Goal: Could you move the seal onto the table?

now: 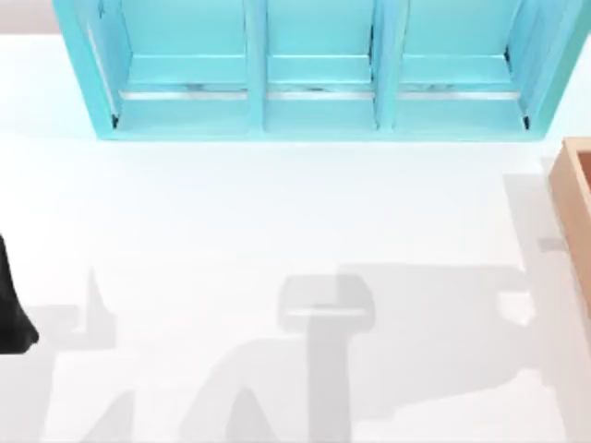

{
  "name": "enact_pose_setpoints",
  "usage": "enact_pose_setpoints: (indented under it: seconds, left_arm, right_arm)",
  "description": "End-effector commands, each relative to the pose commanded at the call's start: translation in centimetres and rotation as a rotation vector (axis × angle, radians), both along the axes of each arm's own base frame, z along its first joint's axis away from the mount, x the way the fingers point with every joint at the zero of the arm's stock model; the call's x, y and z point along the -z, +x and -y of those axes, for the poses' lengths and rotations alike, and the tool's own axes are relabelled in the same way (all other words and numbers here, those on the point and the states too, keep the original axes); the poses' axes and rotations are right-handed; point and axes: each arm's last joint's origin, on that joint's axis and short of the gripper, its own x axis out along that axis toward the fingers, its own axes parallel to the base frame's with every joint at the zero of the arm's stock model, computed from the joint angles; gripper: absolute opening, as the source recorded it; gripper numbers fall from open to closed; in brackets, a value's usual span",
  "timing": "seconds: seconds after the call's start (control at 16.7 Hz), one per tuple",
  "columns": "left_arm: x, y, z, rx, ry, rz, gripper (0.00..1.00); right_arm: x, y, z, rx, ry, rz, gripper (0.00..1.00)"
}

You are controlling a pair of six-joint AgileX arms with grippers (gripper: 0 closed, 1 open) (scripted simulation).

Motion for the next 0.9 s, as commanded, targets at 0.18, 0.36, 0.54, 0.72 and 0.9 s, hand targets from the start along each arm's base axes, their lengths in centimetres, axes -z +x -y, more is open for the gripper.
enact_pose_setpoints:
  seconds: [0.18,0.36,0.54,0.72,0.9]
  left_arm:
    - [0.0,0.0,0.0,0.000,0.000,0.000,1.00]
    - [0.0,0.0,0.0,0.000,0.000,0.000,1.00]
    - [0.0,0.0,0.0,0.000,0.000,0.000,1.00]
    - [0.0,0.0,0.0,0.000,0.000,0.000,1.00]
    - [0.0,0.0,0.0,0.000,0.000,0.000,1.00]
  right_arm:
    - [-4.3,-0.9,-4.9,0.004,-0.003,-0.017,0.00]
    - [-7.4,-2.2,-7.3,0.005,-0.002,0.013,0.00]
    - [-7.9,-2.4,-7.6,0.005,-0.002,0.019,0.00]
    - [-7.7,-2.2,-7.6,0.010,0.000,0.015,0.00]
    - [-7.3,-0.7,-9.9,0.006,0.000,0.023,0.00]
